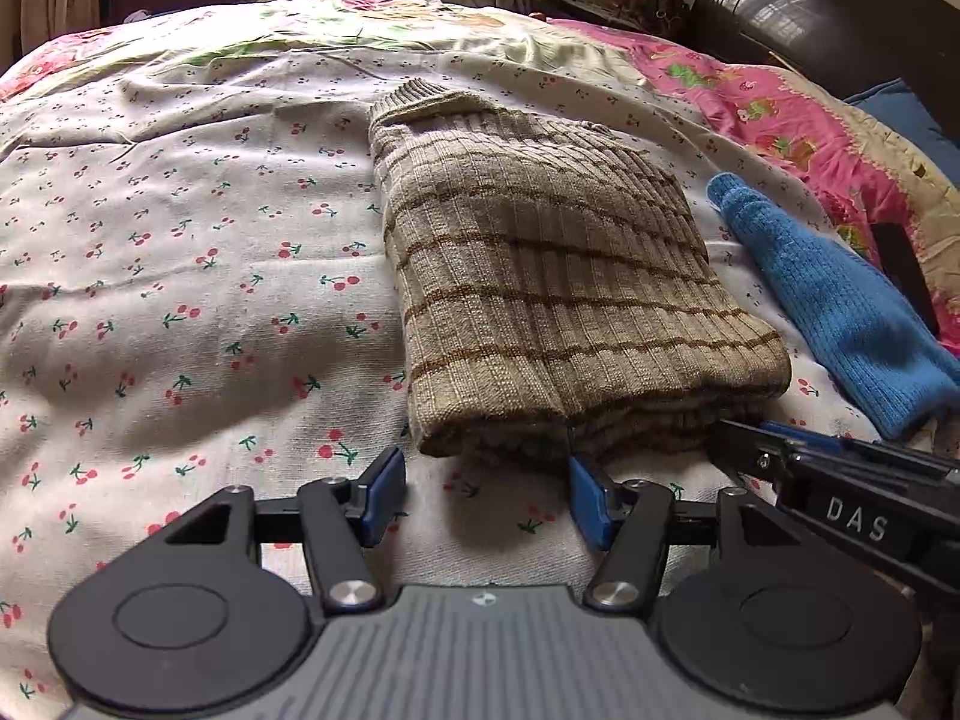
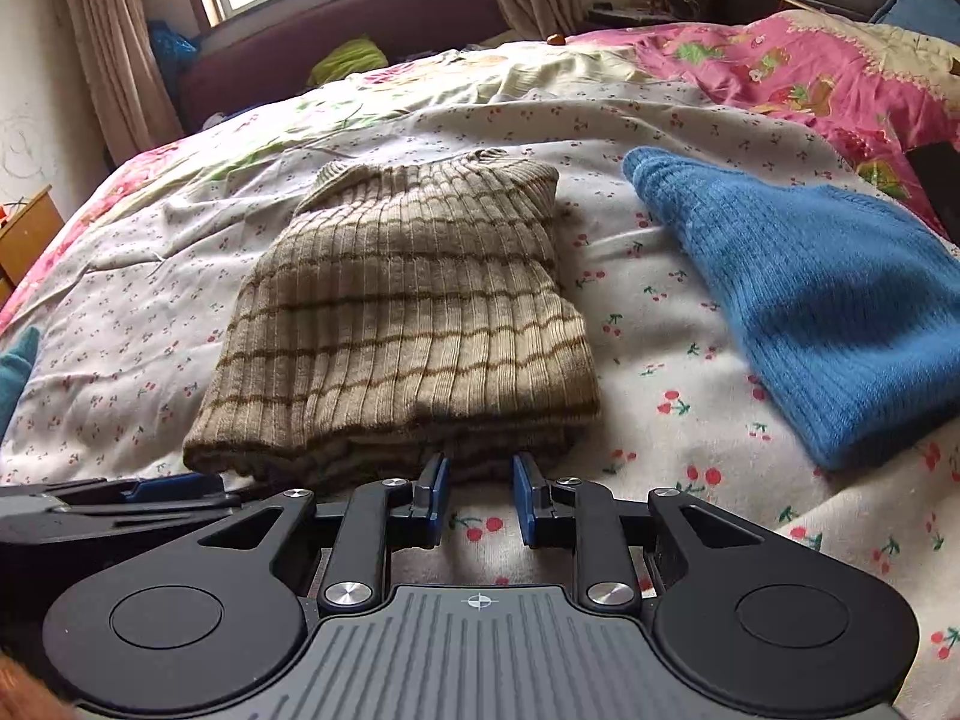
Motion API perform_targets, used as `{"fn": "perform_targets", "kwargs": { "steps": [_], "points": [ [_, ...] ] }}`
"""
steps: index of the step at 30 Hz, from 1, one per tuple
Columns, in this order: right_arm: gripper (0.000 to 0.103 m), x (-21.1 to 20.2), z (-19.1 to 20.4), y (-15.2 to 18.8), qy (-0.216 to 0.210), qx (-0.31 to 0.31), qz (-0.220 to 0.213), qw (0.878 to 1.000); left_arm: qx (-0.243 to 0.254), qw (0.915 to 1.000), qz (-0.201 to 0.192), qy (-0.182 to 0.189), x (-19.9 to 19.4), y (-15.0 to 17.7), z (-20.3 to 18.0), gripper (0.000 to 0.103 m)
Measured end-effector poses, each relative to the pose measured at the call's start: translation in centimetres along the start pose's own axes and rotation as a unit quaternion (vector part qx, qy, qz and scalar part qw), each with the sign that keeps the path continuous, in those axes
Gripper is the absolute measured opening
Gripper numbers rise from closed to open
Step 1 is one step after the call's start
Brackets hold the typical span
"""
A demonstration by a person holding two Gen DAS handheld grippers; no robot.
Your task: Fold small clothes
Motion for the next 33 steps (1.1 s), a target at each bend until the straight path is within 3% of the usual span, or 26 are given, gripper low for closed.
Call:
{"fn": "perform_targets", "kwargs": {
  "steps": [11,15,19,22,33],
  "points": [
    [0.025,-0.8,-0.1,0.3,-0.009,0.010,-0.022,1.000,0.000,1.0000,-0.003,-0.001,-0.3,0.3,-0.1,0.072],
    [0.025,-1.6,0.8,0.4,-0.012,-0.009,-0.036,0.999,-0.009,0.9999,-0.002,0.005,-0.9,0.5,-0.1,0.082],
    [0.026,-2.5,1.2,0.5,-0.016,-0.013,-0.052,0.998,-0.019,0.9997,-0.007,-0.017,-1.4,0.8,0.4,0.103],
    [0.026,-2.8,1.0,0.6,-0.018,-0.006,-0.055,0.998,-0.009,0.9984,-0.013,-0.054,-1.5,0.9,0.6,0.103],
    [0.027,-2.7,1.1,1.3,-0.020,-0.005,-0.040,0.999,0.003,0.9959,-0.024,-0.087,-2.1,1.2,0.7,0.103]
  ]
}}
Point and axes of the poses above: each gripper's, at about its wrist camera, not at the fingertips, and x roughly the way its jaws point, z to its left, y to its underside, the point moved 3 cm from there along x, roughly the way its jaws point, and after that the axes turned 10 degrees about -y, right-handed, at the moved point
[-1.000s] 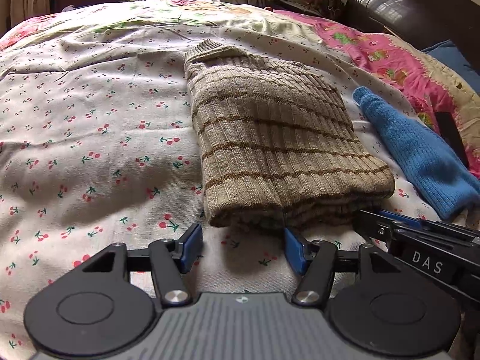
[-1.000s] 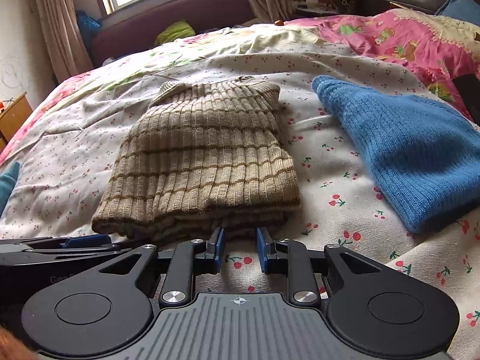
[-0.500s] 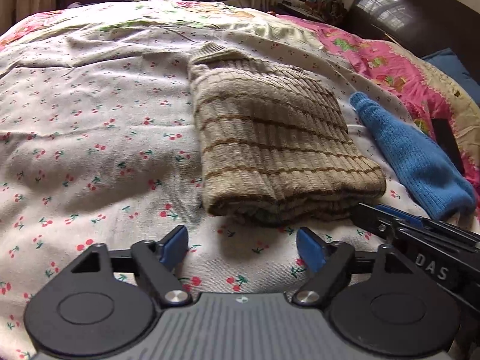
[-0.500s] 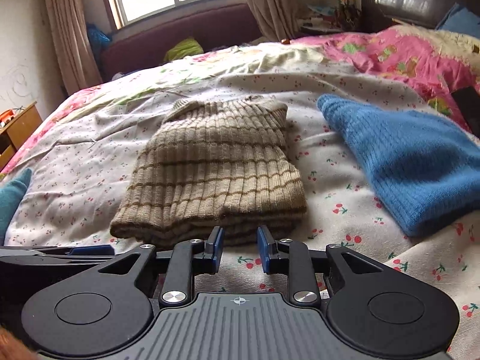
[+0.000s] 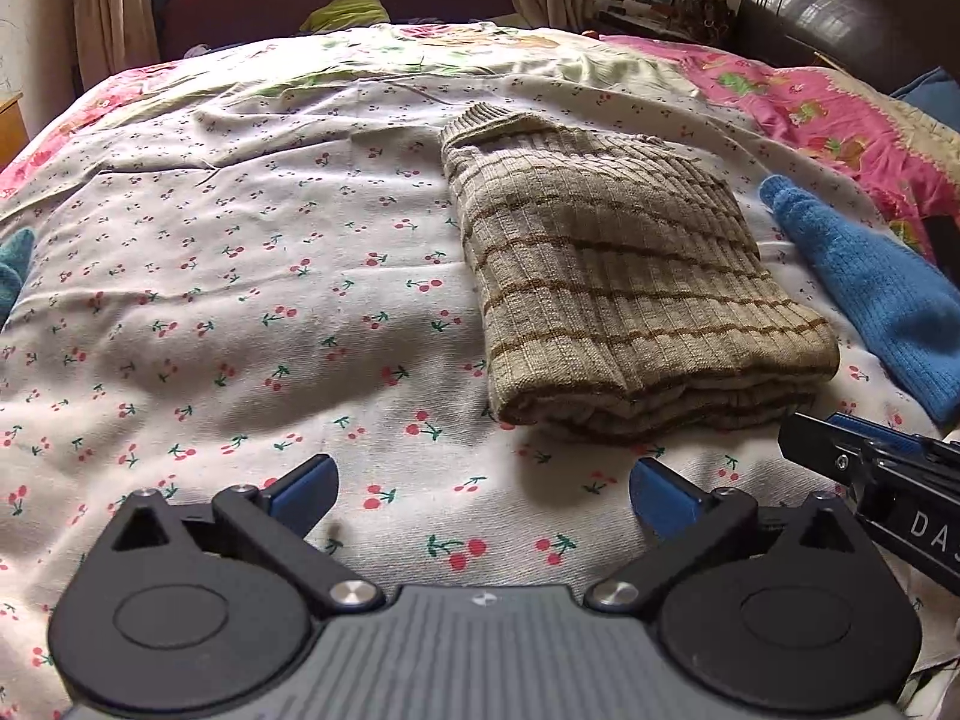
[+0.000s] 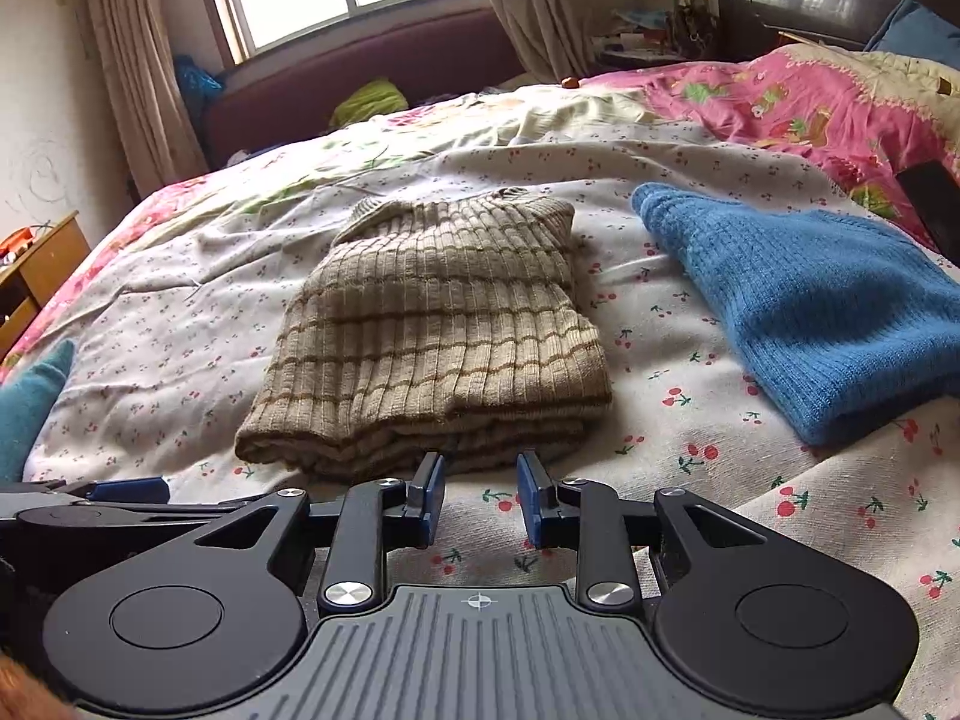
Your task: Fold small clothes
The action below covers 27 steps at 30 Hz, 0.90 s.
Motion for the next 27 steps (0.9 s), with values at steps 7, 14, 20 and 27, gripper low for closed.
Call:
{"fn": "perform_targets", "kwargs": {
  "steps": [7,14,20,27],
  "points": [
    [0.031,-0.5,0.2,0.1,-0.009,0.004,0.003,1.000,-0.007,0.9999,0.006,-0.005,-0.3,0.0,0.6,0.103],
    [0.032,-2.3,0.8,0.3,-0.024,0.009,-0.008,1.000,-0.020,0.9997,0.004,0.017,-1.8,-0.1,1.2,0.103],
    [0.040,-3.2,1.4,0.7,-0.017,-0.002,-0.015,1.000,-0.011,0.9997,-0.004,0.022,-3.1,0.0,1.2,0.103],
    [0.040,-2.2,0.3,1.0,-0.007,0.023,0.005,1.000,-0.018,0.9995,0.018,0.019,-2.1,0.6,1.4,0.103]
  ]
}}
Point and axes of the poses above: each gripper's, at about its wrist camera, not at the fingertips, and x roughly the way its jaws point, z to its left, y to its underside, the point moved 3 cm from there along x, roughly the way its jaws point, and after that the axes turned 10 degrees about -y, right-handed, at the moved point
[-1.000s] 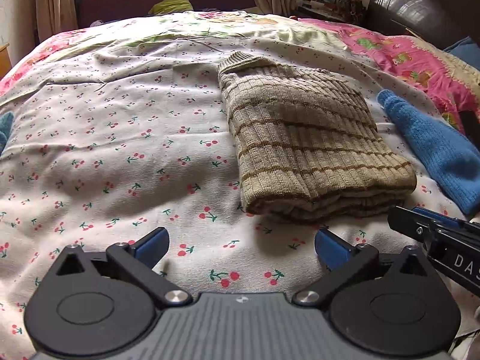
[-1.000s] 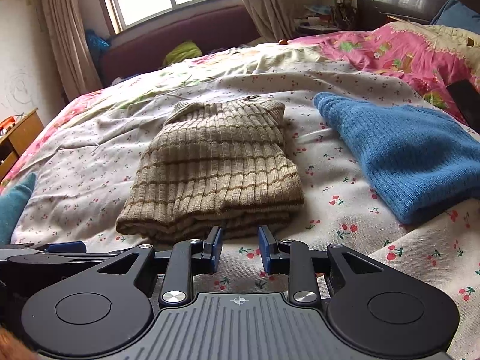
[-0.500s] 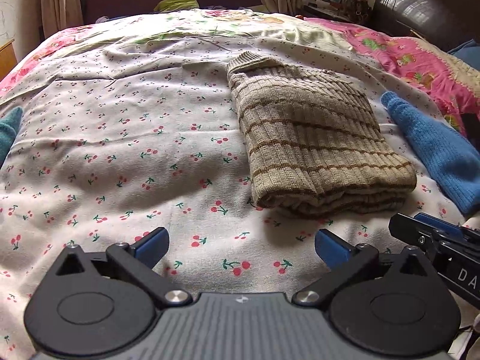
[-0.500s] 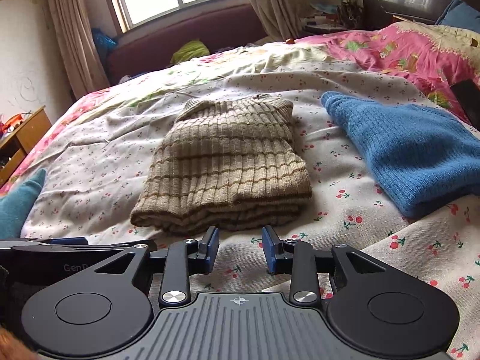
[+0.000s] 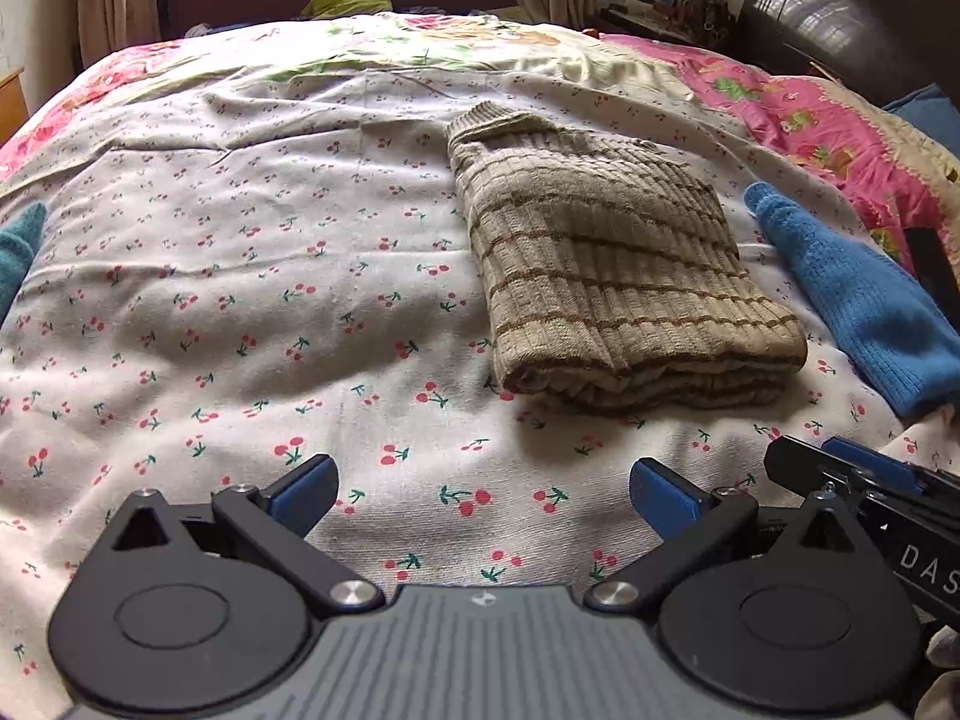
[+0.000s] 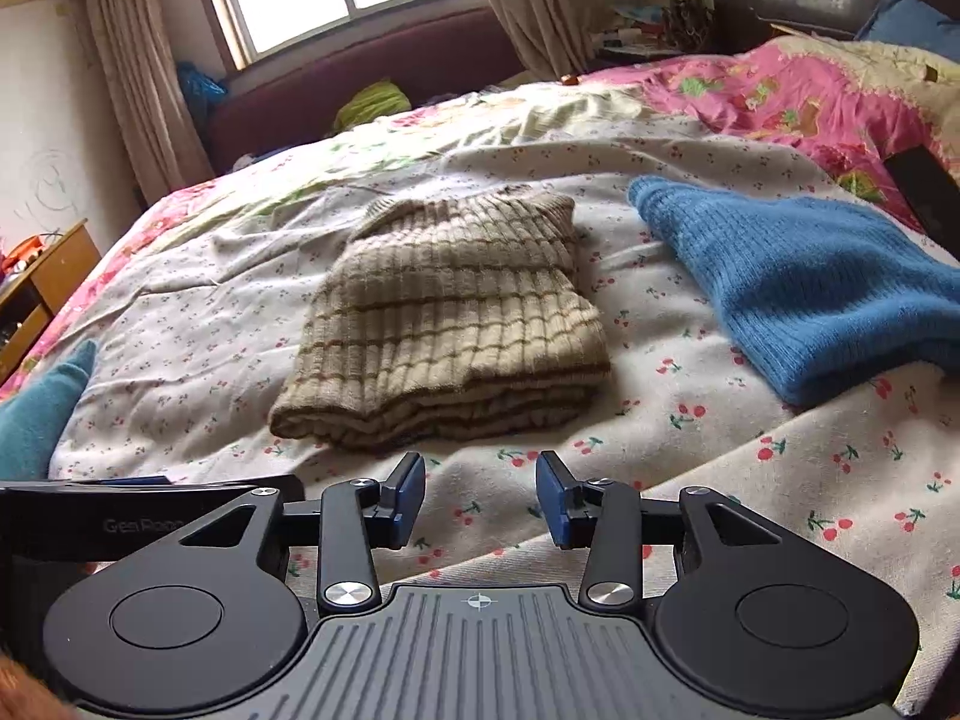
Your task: Fold small clothes
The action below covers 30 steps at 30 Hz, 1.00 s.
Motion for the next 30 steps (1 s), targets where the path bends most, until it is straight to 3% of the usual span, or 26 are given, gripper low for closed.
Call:
{"fn": "perform_targets", "kwargs": {
  "steps": [30],
  "points": [
    [0.044,0.78,0.20,0.51,0.000,-0.008,0.018,1.000,0.007,0.9998,0.007,-0.014,0.33,0.36,-0.20,0.103]
  ]
}}
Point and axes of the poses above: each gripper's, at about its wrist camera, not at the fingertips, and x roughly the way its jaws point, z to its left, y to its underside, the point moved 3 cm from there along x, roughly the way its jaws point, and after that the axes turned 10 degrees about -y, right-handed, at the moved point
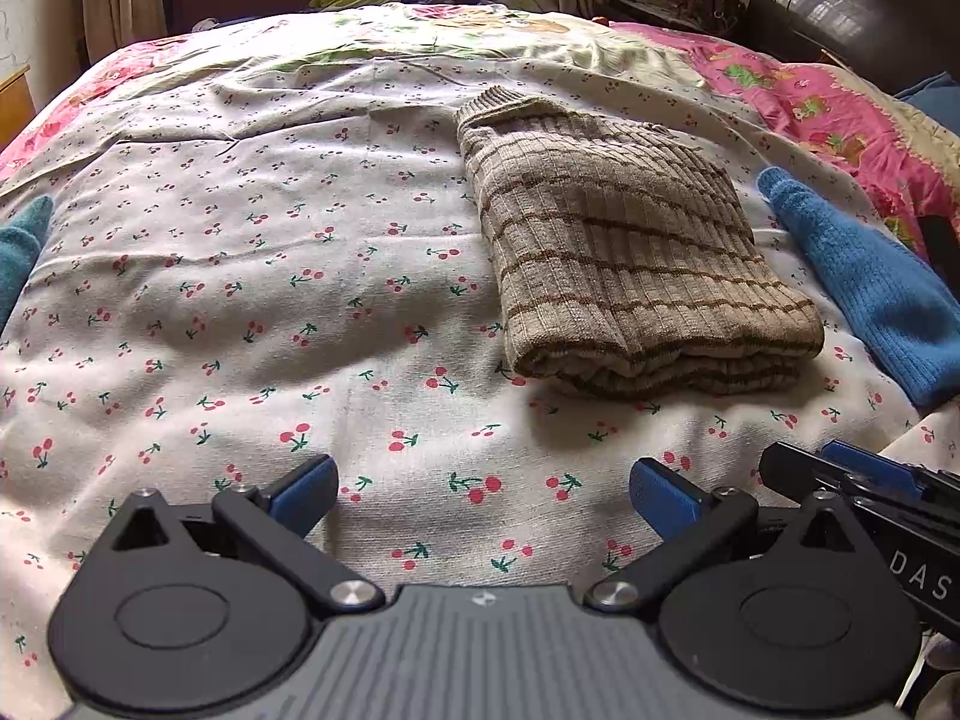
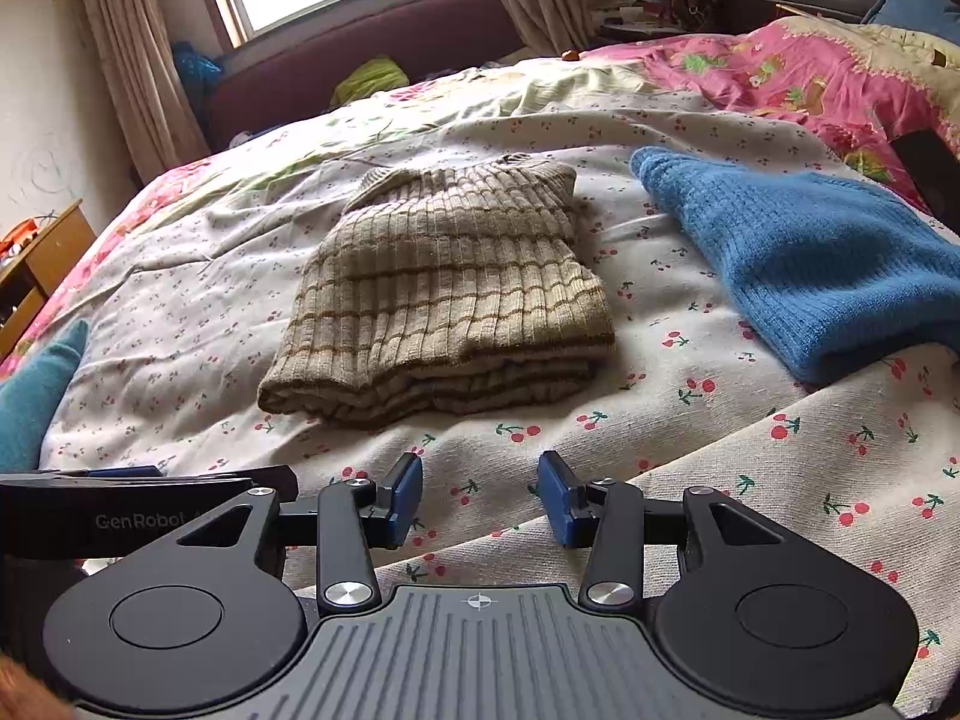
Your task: Fold small clothes
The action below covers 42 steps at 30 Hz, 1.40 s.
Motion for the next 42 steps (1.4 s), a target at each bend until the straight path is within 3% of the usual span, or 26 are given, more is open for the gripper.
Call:
{"fn": "perform_targets", "kwargs": {
  "steps": [42],
  "points": [
    [0.049,0.23,0.14,0.24,0.002,-0.005,0.002,1.000,0.002,0.9999,0.012,-0.009,0.47,0.33,-0.02,0.103]
  ]
}}
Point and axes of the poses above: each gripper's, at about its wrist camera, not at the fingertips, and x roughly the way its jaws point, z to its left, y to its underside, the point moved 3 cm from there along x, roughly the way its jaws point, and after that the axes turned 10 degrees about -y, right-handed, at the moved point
